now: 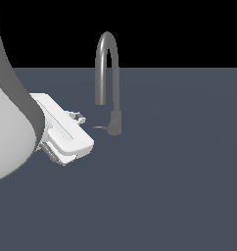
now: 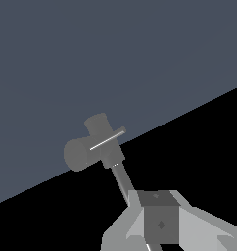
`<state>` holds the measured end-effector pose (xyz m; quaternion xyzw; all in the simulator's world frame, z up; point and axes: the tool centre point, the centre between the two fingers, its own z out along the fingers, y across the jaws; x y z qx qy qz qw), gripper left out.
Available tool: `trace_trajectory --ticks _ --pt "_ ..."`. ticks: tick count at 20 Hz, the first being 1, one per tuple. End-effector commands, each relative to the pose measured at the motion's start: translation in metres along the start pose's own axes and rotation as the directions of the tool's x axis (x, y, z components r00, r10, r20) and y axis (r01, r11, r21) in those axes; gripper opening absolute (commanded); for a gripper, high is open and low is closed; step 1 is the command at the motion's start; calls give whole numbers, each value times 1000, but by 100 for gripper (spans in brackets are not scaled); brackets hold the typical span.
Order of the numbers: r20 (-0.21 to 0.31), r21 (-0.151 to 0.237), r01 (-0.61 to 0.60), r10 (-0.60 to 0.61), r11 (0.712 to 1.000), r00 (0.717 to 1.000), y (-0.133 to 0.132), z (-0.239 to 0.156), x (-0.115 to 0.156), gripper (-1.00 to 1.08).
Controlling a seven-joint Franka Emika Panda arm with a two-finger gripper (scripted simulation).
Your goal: Turn on the faucet by rotating a designated handle.
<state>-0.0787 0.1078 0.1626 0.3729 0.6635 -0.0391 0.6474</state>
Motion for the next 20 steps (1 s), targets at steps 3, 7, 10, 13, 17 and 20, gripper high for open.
trace_trajectory --ticks 3,7,10,13,17,20 --pt "10 -70 71 -70 995 997 -7 9 13 -100" --pt "23 -129 133 -132 983 991 -14 17 23 -100" --pt "36 -171 180 -176 969 984 -19 24 30 -100" --pt "50 -212 226 -220 951 974 -24 31 37 -100" --pt "72 -264 285 -276 921 958 -31 41 46 -100" --pt "91 -300 329 -316 896 944 -36 49 51 -100"
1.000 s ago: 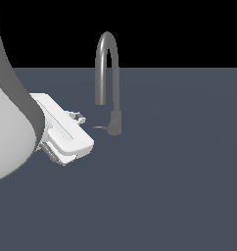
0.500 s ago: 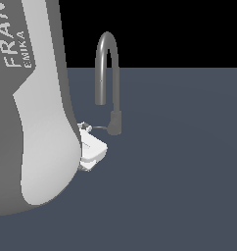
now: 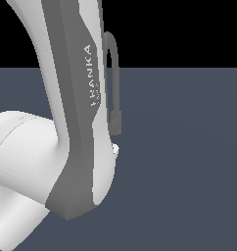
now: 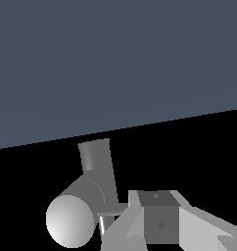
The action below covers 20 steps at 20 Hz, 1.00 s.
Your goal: Turn on the faucet by rotating a designated handle.
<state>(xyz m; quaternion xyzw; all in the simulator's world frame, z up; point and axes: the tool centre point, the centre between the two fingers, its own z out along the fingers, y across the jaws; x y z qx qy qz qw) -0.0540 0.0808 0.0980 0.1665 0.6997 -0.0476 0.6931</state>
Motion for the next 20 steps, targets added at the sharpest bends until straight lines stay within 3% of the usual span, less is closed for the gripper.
trace_trajectory --ticks 1,11,20 --pt "6 -35 38 -38 999 999 -4 5 6 -100" --pt "28 -126 142 -140 982 990 -15 21 21 -100" --pt "36 -151 171 -168 974 985 -18 26 25 -100"
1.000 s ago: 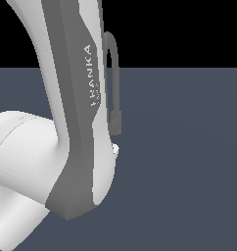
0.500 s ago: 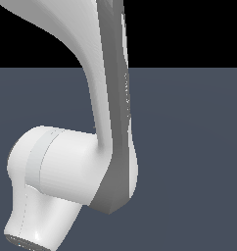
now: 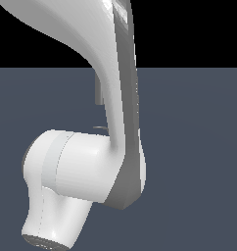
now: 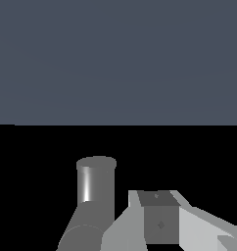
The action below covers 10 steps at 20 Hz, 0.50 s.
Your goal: Turn on the faucet by rotating a designated handle.
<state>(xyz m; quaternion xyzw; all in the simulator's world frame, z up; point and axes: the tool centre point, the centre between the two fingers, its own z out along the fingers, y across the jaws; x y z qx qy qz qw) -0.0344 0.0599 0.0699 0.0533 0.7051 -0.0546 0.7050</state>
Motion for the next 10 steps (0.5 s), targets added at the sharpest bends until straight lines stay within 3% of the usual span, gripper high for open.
trace_trajectory --ticks 1,10 --pt "0 -1 1 -1 1000 1000 0 0 0 -100" --pt "0 1 -2 2 1000 1000 3 0 -8 -100"
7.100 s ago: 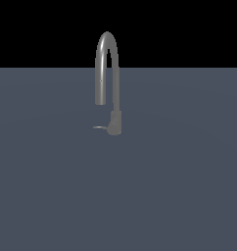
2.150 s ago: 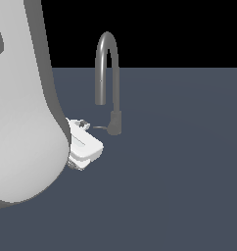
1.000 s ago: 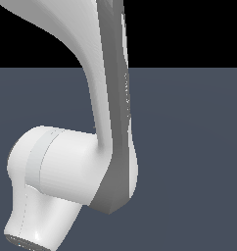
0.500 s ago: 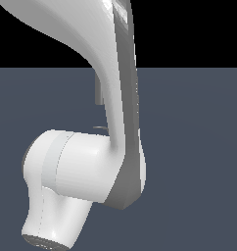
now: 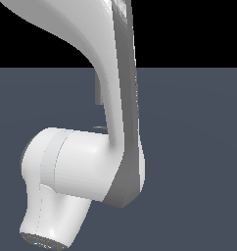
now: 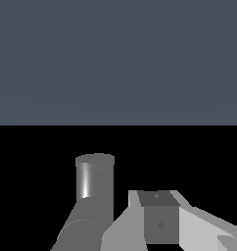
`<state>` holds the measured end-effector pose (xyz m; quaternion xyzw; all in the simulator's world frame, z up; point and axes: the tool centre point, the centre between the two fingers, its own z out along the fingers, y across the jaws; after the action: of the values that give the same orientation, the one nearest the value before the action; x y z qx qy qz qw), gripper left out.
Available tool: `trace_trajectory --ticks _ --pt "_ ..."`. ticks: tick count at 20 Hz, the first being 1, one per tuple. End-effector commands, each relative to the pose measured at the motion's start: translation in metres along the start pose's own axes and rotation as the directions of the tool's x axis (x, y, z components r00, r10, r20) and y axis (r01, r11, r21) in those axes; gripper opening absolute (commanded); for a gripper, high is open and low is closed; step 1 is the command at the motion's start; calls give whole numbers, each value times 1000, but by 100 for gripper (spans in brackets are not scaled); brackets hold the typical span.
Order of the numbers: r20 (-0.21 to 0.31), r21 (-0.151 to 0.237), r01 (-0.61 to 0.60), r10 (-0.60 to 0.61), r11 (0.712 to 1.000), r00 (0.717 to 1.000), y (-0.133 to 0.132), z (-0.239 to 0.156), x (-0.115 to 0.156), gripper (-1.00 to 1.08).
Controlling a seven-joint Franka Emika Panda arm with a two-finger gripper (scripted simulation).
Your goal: Turn on the faucet by rotating a designated handle.
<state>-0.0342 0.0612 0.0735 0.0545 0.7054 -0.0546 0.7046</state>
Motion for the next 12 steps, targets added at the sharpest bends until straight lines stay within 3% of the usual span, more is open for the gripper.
trace_trajectory --ticks 1,9,12 --pt "1 0 0 0 1000 1000 3 0 -8 -100" --pt "1 0 0 0 1000 1000 12 0 -36 -100" --pt "-8 5 2 -2 1000 1000 7 0 -31 -100"
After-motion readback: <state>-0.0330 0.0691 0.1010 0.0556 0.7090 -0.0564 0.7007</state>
